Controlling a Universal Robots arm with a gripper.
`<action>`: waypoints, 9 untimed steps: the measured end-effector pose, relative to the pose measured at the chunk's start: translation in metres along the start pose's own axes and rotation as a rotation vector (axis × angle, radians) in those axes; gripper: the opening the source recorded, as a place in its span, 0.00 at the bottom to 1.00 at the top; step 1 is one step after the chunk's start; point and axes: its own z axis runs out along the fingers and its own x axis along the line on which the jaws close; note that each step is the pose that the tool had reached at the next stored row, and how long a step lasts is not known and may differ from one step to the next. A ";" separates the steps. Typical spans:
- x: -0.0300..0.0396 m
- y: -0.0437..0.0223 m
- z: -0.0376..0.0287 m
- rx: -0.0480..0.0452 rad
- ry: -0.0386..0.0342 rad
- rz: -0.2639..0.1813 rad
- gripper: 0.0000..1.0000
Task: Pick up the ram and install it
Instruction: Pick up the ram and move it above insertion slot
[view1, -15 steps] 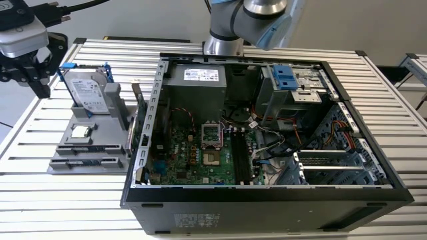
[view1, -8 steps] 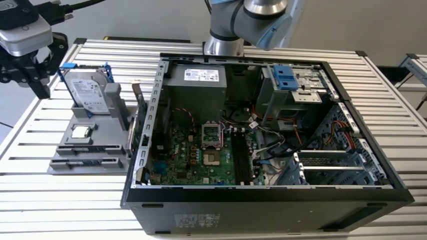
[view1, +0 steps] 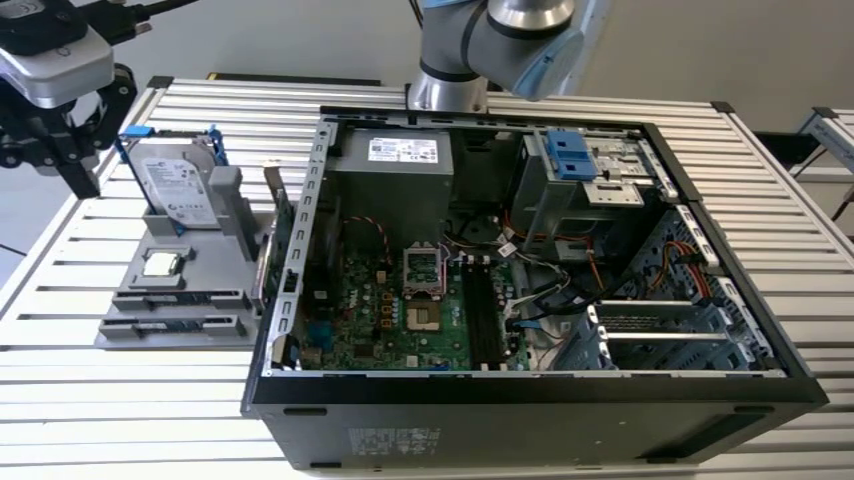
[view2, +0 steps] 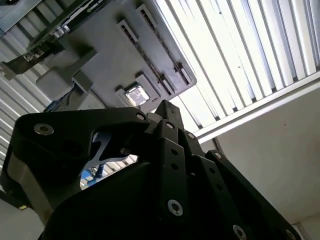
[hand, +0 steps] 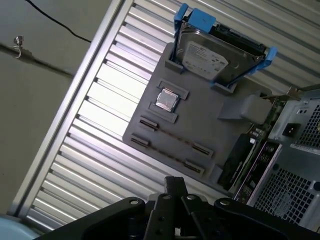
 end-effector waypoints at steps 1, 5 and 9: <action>0.0000 0.0000 0.0000 0.0004 0.0004 -0.008 0.00; 0.0000 0.0000 0.0000 0.0017 0.0021 -0.041 0.00; 0.0000 0.0000 0.0000 0.0037 0.0042 -0.076 0.00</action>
